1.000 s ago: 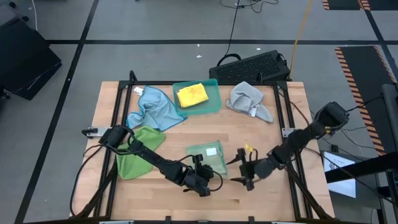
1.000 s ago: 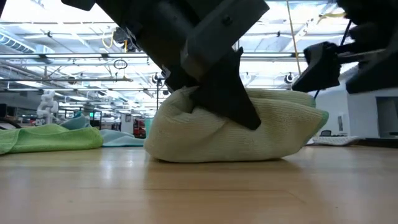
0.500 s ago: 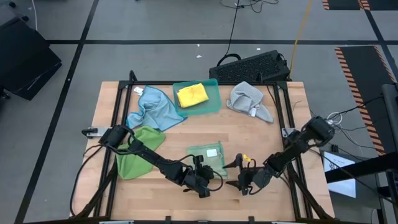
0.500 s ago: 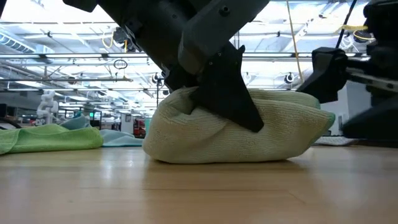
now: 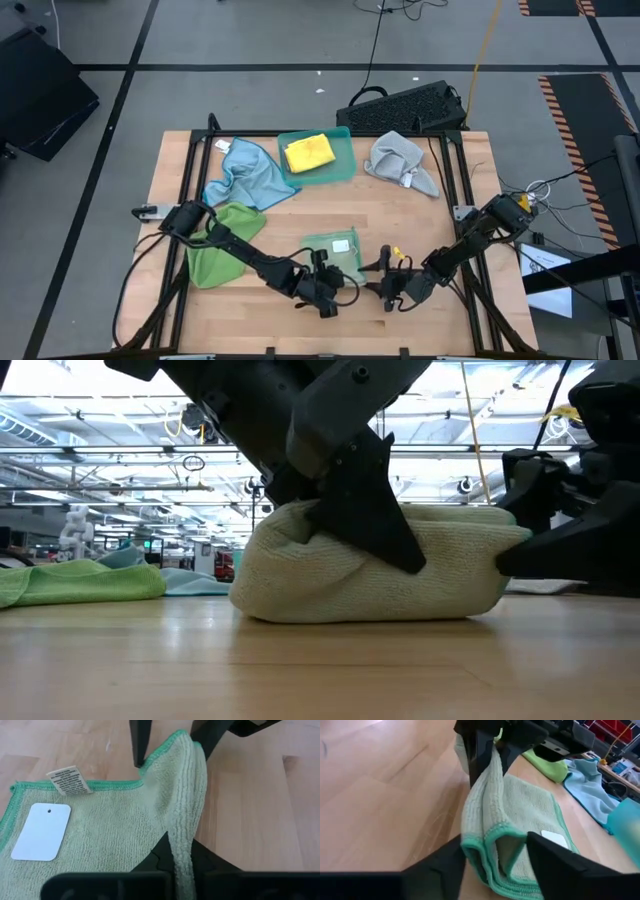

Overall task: Fold microfiber towels
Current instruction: Fold the light green microfiber cloth

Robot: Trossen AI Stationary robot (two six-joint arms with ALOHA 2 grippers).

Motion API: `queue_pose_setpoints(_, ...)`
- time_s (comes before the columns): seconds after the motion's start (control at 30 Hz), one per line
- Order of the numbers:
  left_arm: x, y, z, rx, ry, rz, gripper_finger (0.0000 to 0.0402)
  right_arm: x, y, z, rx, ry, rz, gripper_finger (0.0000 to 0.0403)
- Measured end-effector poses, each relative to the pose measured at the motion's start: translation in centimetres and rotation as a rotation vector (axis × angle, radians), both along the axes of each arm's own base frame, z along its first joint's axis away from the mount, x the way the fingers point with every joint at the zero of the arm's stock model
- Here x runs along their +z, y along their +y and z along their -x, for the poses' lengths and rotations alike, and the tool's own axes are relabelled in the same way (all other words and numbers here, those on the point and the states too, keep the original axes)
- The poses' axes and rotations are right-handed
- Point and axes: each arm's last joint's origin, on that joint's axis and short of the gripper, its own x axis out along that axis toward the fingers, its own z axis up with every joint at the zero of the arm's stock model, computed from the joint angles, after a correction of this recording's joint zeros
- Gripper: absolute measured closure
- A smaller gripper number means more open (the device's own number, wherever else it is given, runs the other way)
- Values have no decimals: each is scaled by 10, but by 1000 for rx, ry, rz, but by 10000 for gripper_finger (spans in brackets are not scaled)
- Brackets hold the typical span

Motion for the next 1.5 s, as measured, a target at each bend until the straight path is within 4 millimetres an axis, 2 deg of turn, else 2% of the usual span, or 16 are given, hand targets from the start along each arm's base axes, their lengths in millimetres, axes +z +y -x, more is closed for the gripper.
queue_pose_setpoints(0.1,0,2,-1,0,-1,9,394,0,1,0,35,10,-13,266)
queue_pose_setpoints(0.23,0,3,-2,-3,3,18,381,0,2,0,50,11,-36,314)
queue_pose_setpoints(0.53,0,3,-1,-7,11,20,390,1,3,0,66,8,-55,383)
queue_pose_setpoints(0.63,2,-2,2,-24,9,-8,349,3,3,-1,60,-10,-90,395)
queue_pose_setpoints(0.8,13,-13,13,-11,0,-66,221,8,2,-5,40,-58,-152,392)
queue_pose_setpoints(0.93,29,-26,31,30,3,-83,131,10,-4,-10,0,-77,-208,391)
queue_pose_setpoints(1.03,34,-41,49,59,8,-99,89,10,-9,-13,-36,-86,-255,391)
queue_pose_setpoints(1.17,30,-65,68,49,2,-115,67,10,-14,-17,-79,-85,-307,391)
queue_pose_setpoints(1.33,14,-90,86,17,-8,-189,65,9,-19,-19,-112,-78,-342,391)
queue_pose_setpoints(1.5,-9,-97,89,26,-15,-315,64,9,-23,-21,-142,-89,-385,391)
